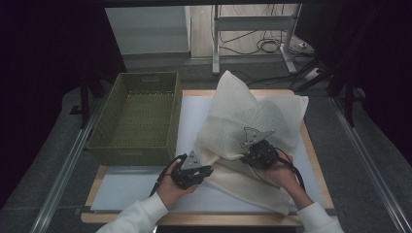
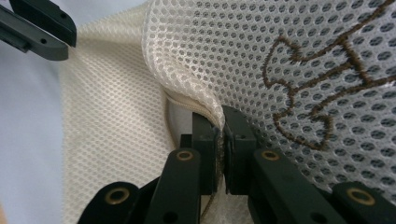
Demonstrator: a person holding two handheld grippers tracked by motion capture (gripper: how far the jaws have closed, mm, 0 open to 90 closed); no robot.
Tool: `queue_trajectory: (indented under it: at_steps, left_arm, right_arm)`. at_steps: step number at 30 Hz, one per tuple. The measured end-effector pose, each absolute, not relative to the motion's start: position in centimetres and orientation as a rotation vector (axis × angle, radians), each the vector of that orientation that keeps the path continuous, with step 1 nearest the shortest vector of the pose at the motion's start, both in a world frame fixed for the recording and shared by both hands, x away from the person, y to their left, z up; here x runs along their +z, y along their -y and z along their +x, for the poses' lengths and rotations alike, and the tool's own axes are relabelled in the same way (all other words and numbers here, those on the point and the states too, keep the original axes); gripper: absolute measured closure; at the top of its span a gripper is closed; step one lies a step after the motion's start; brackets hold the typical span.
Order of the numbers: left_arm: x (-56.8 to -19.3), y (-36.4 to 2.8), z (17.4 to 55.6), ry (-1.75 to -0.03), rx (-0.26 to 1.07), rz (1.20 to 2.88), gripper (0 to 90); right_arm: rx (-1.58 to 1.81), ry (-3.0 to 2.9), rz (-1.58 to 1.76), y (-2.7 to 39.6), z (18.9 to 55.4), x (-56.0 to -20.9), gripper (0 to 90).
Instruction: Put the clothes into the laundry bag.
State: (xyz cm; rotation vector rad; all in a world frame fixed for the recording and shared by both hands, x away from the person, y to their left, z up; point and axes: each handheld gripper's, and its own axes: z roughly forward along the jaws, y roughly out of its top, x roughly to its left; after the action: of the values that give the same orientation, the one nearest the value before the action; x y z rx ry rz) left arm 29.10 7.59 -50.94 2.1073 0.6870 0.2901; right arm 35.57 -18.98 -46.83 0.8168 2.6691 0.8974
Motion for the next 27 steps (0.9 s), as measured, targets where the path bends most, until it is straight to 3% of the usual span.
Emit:
queue_trajectory:
  at_steps: [12,17,20,27]
  left_arm:
    - [-51.0,-7.6,29.2,-0.688,0.296,2.108,77.9]
    - [-50.9,-7.7,29.1,-0.691,0.309,2.099,75.4]
    - [-50.8,-7.6,29.1,-0.701,0.333,2.089,70.8]
    - [-50.9,-6.0,30.2,-0.746,0.485,2.113,53.9]
  right_arm:
    - [0.892,-2.675,0.792,18.8,35.5,-47.3,77.4]
    - [0.963,-2.728,0.761,18.8,35.3,-47.0,54.0]
    - [1.056,-2.74,0.777,19.2,35.2,-46.5,48.4]
    - [1.133,-2.648,0.778,20.3,34.7,-45.1,45.9]
